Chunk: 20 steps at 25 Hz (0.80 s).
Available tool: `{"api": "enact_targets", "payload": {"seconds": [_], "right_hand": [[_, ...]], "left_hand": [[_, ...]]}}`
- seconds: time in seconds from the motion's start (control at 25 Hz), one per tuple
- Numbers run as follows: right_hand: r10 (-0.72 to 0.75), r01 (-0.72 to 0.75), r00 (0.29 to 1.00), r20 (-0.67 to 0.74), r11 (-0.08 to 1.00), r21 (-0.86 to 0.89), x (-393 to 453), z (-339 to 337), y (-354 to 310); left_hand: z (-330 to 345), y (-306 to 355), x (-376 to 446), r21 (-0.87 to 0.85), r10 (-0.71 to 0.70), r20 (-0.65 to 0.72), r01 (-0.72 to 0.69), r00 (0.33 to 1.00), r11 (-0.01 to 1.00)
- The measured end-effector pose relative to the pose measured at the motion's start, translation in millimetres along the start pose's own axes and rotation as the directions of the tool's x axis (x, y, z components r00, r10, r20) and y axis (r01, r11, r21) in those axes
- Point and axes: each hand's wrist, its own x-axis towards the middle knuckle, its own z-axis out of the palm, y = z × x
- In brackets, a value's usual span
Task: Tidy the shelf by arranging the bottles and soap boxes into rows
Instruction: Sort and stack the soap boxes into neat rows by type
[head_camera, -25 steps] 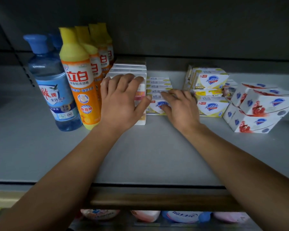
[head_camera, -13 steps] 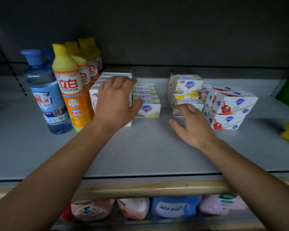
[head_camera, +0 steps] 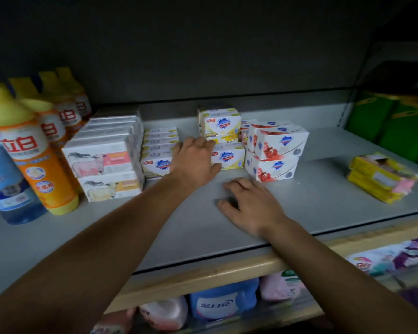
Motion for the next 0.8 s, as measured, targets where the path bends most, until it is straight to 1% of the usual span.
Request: {"api": "enact_targets", "payload": {"seconds": [0.08, 0.12, 0.16, 0.24, 0.28, 0.36, 0.44, 0.48, 0.56, 0.6, 0.64, 0.68, 0.76, 0.8], "right_hand": [[0.000, 0.000, 1.000, 0.001, 1.000, 0.005, 0.0, 0.8, 2.9], [0.000, 0.000, 1.000, 0.004, 1.000, 0.006, 0.2, 1.0, 3.4], [0.001, -0.001, 1.000, 0.002, 1.000, 0.003, 0.4, 1.6, 3.3], [0.009, -0.009, 1.000, -0.014, 1.000, 0.004, 1.4, 2.5, 2.9], [0.014, -0.013, 1.000, -0.022, 1.000, 0.010, 2.4, 2.4, 3.0], [0.014, -0.014, 1.000, -0.024, 1.000, 0.014, 3.1, 2.5, 4.0], [0.016, -0.016, 1.000, -0.013, 1.000, 0.020, 2.3, 1.5, 3.9], [0.025, -0.025, 1.000, -0.015, 0.999, 0.031, 2.8, 0.4, 4.3], [0.076, -0.070, 0.996, -0.045, 0.991, 0.115, 2.8, -5.0, 3.9], [0.101, -0.084, 0.992, -0.078, 0.976, 0.199, 1.9, -9.1, 2.6], [0.107, -0.069, 0.988, -0.114, 0.952, 0.298, 1.2, -12.6, 1.0], [0.078, -0.018, 0.988, -0.136, 0.919, 0.394, 0.1, -15.7, -2.3], [-0.066, 0.136, 0.987, -0.148, 0.833, 0.536, -2.6, -18.2, -13.7], [-0.143, 0.207, 0.977, -0.156, 0.794, 0.572, -4.3, -17.8, -19.2]], "left_hand": [[12.9, 3.9, 10.6, 0.116, -0.009, 0.048, 0.003, 0.999, 0.993], [19.2, 5.5, 11.5, 0.138, -0.016, 0.037, 0.011, 0.999, 0.990], [24.5, 6.8, 9.7, 0.140, -0.018, -0.009, 0.019, 1.000, 0.990], [28.6, 8.5, 3.4, 0.110, -0.001, -0.145, 0.017, 0.989, 0.994], [26.5, 9.0, 1.1, 0.078, 0.006, -0.185, 0.009, 0.983, 0.997], [15.8, 9.5, -3.6, -0.037, -0.002, -0.203, -0.005, 0.979, 0.999], [-0.2, 7.4, -14.6, -0.263, -0.055, -0.207, -0.001, 0.977, 0.965], [-9.2, 4.3, -23.7, -0.401, -0.090, -0.212, -0.002, 0.973, 0.916], [-24.0, -6.7, -48.1, -0.639, -0.169, -0.185, 0.012, 0.968, 0.769], [-29.4, -13.2, -62.8, -0.737, -0.218, -0.133, 0.051, 0.967, 0.674], [-33.7, -18.9, -77.6, -0.822, -0.261, -0.053, 0.107, 0.964, 0.560], [-36.7, -23.1, -90.9, -0.892, -0.286, 0.043, 0.166, 0.957, 0.421], [-38.0, -29.6, -112.1, -0.956, -0.285, 0.205, 0.254, 0.936, 0.147], [-37.1, -31.1, -119.1, -0.960, -0.281, 0.251, 0.276, 0.926, 0.050]]}}
